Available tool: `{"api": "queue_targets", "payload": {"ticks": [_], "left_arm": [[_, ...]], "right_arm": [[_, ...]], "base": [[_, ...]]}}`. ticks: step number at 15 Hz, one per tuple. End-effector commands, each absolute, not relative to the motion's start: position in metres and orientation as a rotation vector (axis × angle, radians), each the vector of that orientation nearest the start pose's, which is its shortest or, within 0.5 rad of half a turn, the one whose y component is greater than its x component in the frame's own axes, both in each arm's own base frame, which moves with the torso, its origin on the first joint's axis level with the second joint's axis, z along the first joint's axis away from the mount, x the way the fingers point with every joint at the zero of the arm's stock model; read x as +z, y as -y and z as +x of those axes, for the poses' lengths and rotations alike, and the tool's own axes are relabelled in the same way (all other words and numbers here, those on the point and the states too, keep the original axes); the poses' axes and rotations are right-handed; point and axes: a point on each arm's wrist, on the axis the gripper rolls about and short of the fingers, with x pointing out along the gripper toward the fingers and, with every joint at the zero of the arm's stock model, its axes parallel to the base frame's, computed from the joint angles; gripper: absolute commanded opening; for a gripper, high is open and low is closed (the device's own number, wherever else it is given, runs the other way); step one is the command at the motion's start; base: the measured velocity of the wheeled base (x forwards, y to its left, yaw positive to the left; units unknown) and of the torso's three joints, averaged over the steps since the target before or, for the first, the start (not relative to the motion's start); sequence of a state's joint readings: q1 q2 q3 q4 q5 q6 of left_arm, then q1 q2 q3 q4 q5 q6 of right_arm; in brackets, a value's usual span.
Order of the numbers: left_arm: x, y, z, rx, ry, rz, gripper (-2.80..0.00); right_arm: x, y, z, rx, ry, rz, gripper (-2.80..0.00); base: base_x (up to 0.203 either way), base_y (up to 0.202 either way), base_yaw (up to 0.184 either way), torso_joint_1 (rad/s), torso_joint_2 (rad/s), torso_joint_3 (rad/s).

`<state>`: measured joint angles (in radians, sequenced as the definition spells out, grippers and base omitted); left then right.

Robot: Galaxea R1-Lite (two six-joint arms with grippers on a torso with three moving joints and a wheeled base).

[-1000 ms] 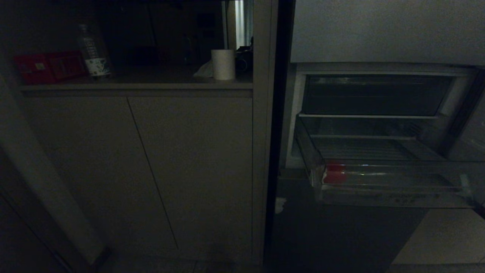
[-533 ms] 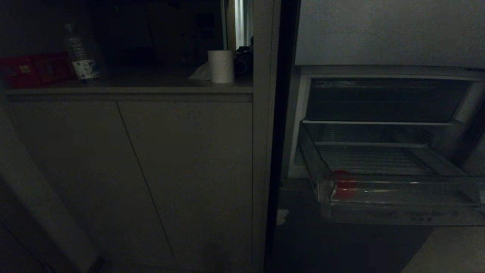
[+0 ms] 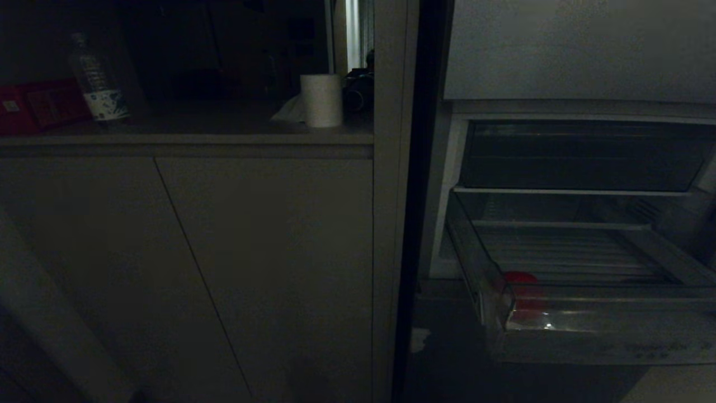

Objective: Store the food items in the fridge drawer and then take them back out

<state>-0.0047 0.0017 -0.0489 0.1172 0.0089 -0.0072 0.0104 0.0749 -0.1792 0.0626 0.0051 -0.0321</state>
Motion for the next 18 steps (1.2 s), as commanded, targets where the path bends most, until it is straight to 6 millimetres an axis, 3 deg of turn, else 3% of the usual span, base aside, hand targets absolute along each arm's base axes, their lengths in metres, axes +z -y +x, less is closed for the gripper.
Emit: {"api": "queue_targets", "payload": {"ticks": [1, 4, 7, 11, 13, 15, 16, 18], "left_arm": [[0.077, 0.000, -0.027, 0.005, -0.072, -0.007, -2.80], [0.077, 0.000, -0.027, 0.005, -0.072, -0.007, -2.80], [0.077, 0.000, -0.027, 0.005, -0.072, -0.007, -2.80], [0.077, 0.000, -0.027, 0.005, -0.071, -0.007, -2.80], [0.077, 0.000, -0.027, 0.005, -0.072, -0.007, -2.80], [0.077, 0.000, -0.027, 0.005, -0.071, -0.007, -2.80], [0.077, 0.000, -0.027, 0.005, -0.071, -0.007, -2.80], [0.077, 0.000, -0.027, 0.005, -0.072, -0.007, -2.80]], "right_arm": [[0.177, 0.000, -0.007, 0.020, -0.072, -0.030, -2.80], [0.234, -0.002, 0.053, 0.058, -0.228, -0.023, -2.80], [0.259, -0.009, 0.130, 0.122, -0.410, -0.018, -2.80], [0.262, -0.039, 0.227, 0.220, -0.631, -0.006, -2.80], [0.250, -0.058, 0.257, 0.229, -0.721, -0.011, -2.80], [0.235, -0.070, 0.273, 0.198, -0.784, -0.038, -2.80], [0.229, -0.073, 0.278, 0.188, -0.805, -0.043, 0.00], [0.225, -0.075, 0.284, 0.179, -0.819, -0.034, 0.00]], "base": [[0.000, 0.000, 0.000, 0.000, 0.00, 0.000], [0.000, 0.000, 0.000, 0.000, 0.00, 0.000], [0.000, 0.000, 0.000, 0.000, 0.00, 0.000], [0.000, 0.000, 0.000, 0.000, 0.00, 0.000], [0.000, 0.000, 0.000, 0.000, 0.00, 0.000], [0.000, 0.000, 0.000, 0.000, 0.00, 0.000], [0.000, 0.000, 0.000, 0.000, 0.00, 0.000], [0.000, 0.000, 0.000, 0.000, 0.00, 0.000]]}}
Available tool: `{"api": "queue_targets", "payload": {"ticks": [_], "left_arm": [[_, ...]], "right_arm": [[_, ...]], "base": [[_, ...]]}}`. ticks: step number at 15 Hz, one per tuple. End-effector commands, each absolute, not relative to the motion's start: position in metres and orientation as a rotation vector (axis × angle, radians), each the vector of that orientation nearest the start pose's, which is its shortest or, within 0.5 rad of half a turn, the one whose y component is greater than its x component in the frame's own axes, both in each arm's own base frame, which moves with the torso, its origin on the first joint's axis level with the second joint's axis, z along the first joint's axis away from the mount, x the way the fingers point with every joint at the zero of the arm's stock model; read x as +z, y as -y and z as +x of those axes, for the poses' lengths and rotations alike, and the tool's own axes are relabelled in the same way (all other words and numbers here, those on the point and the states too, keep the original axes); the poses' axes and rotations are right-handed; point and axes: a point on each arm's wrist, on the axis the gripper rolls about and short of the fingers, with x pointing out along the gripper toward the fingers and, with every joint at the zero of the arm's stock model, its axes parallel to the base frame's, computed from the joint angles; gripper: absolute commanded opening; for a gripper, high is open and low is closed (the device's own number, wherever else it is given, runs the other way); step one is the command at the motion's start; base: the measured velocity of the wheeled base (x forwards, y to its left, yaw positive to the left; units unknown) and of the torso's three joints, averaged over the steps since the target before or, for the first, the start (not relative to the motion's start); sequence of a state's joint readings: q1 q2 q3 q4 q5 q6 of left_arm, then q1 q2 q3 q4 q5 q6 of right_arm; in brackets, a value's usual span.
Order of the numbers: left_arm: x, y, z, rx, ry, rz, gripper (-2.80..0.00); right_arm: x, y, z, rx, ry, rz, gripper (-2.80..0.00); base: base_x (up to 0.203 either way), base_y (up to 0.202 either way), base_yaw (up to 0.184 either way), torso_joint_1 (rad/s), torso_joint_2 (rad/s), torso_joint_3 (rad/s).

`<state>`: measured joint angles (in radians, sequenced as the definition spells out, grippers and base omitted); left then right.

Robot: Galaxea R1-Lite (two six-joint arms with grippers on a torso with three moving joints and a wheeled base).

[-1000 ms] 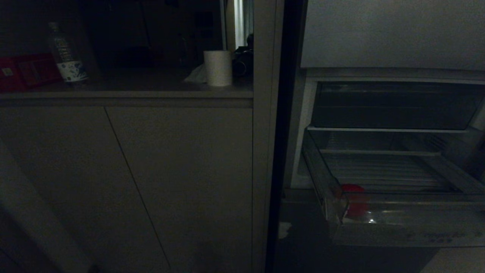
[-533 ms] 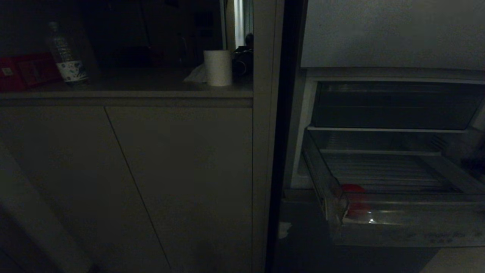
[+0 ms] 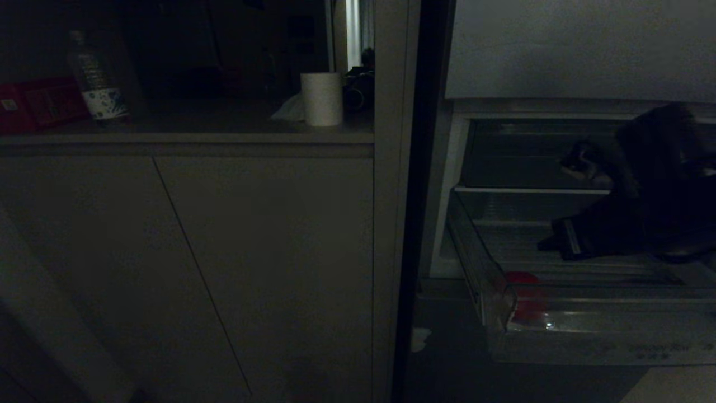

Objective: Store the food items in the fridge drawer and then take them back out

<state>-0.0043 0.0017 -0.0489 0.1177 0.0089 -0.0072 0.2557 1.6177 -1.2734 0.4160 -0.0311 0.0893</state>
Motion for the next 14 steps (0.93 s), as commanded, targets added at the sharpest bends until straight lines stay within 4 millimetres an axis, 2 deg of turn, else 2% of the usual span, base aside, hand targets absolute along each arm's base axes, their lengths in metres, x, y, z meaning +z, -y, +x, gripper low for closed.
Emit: {"api": "queue_targets", "payload": {"ticks": [1, 5, 8, 14], "left_arm": [[0.077, 0.000, -0.027, 0.005, -0.072, -0.007, -2.80], [0.077, 0.000, -0.027, 0.005, -0.072, -0.007, -2.80], [0.077, 0.000, -0.027, 0.005, -0.072, -0.007, -2.80], [0.077, 0.000, -0.027, 0.005, -0.072, -0.007, -2.80]], "right_arm": [[0.221, -0.076, 0.289, 0.176, -0.830, -0.036, 0.00], [0.211, -0.082, 0.313, 0.164, -0.853, -0.043, 0.00], [0.189, -0.085, 0.328, 0.127, -0.912, -0.069, 0.00], [0.181, -0.085, 0.328, 0.108, -0.999, -0.061, 0.00]], "base": [[0.000, 0.000, 0.000, 0.000, 0.00, 0.000], [0.000, 0.000, 0.000, 0.000, 0.00, 0.000], [0.000, 0.000, 0.000, 0.000, 0.00, 0.000], [0.000, 0.000, 0.000, 0.000, 0.00, 0.000]]}}
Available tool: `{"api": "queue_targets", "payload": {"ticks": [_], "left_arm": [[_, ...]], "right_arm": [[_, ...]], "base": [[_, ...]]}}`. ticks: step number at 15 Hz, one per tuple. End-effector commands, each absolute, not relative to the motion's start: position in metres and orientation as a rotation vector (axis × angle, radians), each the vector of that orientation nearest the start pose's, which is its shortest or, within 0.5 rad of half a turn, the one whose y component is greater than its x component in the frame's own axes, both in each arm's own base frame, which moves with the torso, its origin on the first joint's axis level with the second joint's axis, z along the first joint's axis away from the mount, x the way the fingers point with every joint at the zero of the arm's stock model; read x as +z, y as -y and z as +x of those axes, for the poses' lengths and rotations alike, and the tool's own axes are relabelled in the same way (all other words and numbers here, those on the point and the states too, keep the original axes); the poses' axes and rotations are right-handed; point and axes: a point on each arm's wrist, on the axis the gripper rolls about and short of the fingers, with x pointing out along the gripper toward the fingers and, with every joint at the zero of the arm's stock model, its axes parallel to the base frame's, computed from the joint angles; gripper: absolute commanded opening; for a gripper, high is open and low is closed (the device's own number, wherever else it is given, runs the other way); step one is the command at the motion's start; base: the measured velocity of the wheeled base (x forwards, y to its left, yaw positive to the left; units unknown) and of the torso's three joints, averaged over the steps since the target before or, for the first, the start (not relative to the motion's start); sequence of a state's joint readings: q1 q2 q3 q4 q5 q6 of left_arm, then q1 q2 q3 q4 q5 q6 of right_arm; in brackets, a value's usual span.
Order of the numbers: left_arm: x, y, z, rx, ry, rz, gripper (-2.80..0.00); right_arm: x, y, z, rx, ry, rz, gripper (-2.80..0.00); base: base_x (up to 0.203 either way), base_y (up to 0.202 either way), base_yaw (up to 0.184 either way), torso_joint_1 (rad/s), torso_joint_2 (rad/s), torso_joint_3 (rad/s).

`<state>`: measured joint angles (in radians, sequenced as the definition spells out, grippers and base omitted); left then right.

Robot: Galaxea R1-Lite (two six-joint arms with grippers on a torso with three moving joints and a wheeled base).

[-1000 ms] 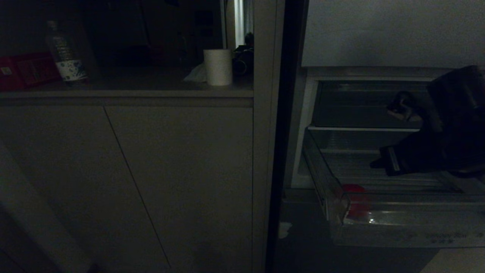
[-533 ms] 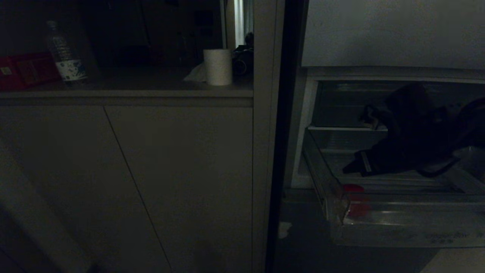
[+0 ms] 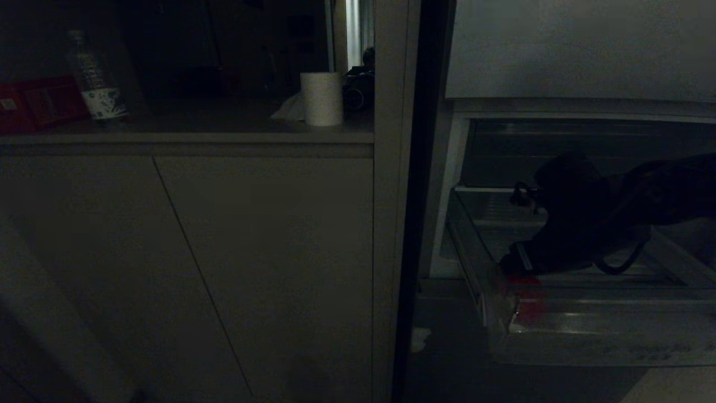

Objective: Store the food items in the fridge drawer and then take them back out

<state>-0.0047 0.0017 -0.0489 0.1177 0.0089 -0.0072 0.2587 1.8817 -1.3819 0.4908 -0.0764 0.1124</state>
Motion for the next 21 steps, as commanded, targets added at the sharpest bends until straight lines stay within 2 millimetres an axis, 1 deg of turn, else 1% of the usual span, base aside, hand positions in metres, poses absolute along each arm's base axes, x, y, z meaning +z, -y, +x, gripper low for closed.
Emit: {"api": "queue_targets", "payload": {"ticks": [1, 4, 6, 8, 11, 14, 21], "left_arm": [[0.077, 0.000, -0.027, 0.005, -0.072, -0.007, -2.80], [0.077, 0.000, -0.027, 0.005, -0.072, -0.007, -2.80], [0.077, 0.000, -0.027, 0.005, -0.073, -0.007, -2.80], [0.077, 0.000, -0.027, 0.005, -0.072, -0.007, -2.80], [0.077, 0.000, -0.027, 0.005, -0.074, -0.007, -2.80], [0.077, 0.000, -0.027, 0.005, -0.071, -0.007, -2.80], [0.077, 0.000, -0.027, 0.005, -0.072, -0.007, -2.80]], "right_arm": [[0.182, -0.085, 0.327, 0.107, -1.008, -0.058, 0.00], [0.195, -0.087, 0.329, 0.113, -1.024, -0.038, 0.00], [0.206, -0.087, 0.325, 0.149, -1.080, -0.005, 0.00], [0.211, -0.086, 0.320, 0.162, -1.133, 0.002, 0.00], [0.205, -0.087, 0.323, 0.157, -1.177, -0.008, 0.00], [0.198, -0.087, 0.322, 0.152, -1.235, -0.027, 0.00], [0.196, -0.085, 0.318, 0.158, -1.288, -0.060, 0.00]], "base": [[0.000, 0.000, 0.000, 0.000, 0.00, 0.000], [0.000, 0.000, 0.000, 0.000, 0.00, 0.000], [0.000, 0.000, 0.000, 0.000, 0.00, 0.000], [0.000, 0.000, 0.000, 0.000, 0.00, 0.000], [0.000, 0.000, 0.000, 0.000, 0.00, 0.000], [0.000, 0.000, 0.000, 0.000, 0.00, 0.000], [0.000, 0.000, 0.000, 0.000, 0.00, 0.000]]}}
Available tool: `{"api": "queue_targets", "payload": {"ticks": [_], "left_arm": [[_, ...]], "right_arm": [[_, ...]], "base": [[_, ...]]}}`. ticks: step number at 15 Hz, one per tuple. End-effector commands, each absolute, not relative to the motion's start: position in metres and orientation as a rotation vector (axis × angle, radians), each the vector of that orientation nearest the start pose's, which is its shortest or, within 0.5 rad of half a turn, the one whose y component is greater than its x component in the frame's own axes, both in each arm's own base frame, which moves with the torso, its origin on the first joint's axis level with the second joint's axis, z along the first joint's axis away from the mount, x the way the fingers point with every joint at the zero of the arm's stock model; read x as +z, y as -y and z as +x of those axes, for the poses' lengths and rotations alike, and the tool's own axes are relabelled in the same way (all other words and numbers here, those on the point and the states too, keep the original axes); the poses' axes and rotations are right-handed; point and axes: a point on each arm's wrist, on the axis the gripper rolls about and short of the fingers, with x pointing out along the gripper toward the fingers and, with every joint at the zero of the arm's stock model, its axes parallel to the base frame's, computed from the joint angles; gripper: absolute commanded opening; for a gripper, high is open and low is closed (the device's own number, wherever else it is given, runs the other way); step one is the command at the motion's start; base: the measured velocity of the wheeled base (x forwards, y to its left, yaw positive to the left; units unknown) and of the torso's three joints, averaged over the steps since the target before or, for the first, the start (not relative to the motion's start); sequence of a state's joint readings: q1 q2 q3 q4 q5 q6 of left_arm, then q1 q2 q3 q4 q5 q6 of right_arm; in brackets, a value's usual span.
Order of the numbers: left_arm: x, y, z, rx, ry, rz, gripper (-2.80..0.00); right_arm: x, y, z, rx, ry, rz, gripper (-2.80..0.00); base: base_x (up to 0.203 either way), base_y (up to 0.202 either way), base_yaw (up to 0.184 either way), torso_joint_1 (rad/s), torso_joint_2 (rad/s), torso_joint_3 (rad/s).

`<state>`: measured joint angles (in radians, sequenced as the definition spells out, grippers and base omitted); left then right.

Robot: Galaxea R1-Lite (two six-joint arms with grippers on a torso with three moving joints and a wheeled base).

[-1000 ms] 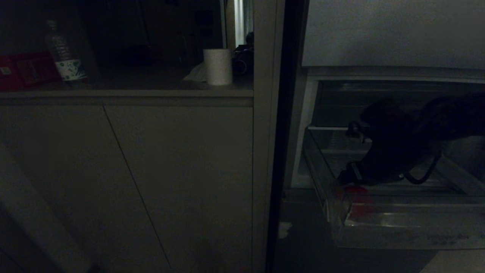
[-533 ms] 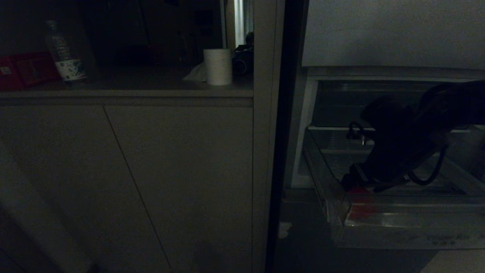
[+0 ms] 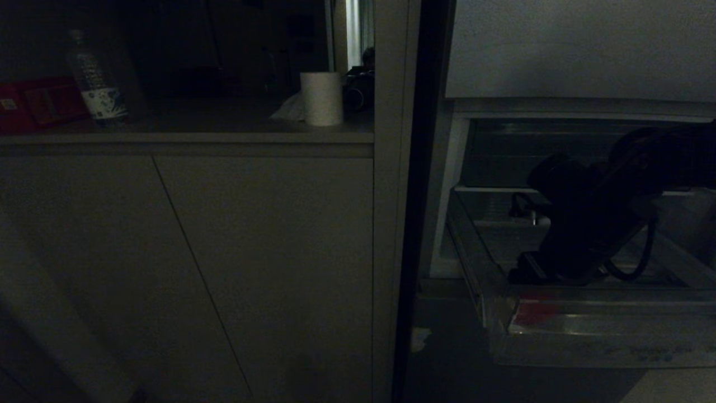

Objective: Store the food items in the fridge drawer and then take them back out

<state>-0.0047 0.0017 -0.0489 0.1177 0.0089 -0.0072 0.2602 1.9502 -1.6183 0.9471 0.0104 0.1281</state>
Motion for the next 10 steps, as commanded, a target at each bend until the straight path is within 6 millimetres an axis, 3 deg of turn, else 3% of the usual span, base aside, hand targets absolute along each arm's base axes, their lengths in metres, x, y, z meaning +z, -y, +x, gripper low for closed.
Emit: {"api": "queue_targets", "payload": {"ticks": [1, 2, 7, 10], "left_arm": [[0.077, 0.000, -0.027, 0.005, -0.072, -0.007, -2.80], [0.077, 0.000, -0.027, 0.005, -0.071, -0.007, -2.80], [0.077, 0.000, -0.027, 0.005, -0.072, -0.007, -2.80], [0.077, 0.000, -0.027, 0.005, -0.072, -0.007, -2.80]], "right_arm": [[0.196, -0.085, 0.317, 0.161, -1.292, -0.065, 0.00], [0.196, -0.085, 0.318, 0.160, -1.292, -0.064, -2.80], [0.198, -0.086, 0.319, 0.158, -1.277, -0.054, -2.80], [0.217, -0.083, 0.307, 0.165, -1.218, -0.044, -2.80]], "base": [[0.000, 0.000, 0.000, 0.000, 0.00, 0.000], [0.000, 0.000, 0.000, 0.000, 0.00, 0.000], [0.000, 0.000, 0.000, 0.000, 0.00, 0.000], [0.000, 0.000, 0.000, 0.000, 0.00, 0.000]]}}
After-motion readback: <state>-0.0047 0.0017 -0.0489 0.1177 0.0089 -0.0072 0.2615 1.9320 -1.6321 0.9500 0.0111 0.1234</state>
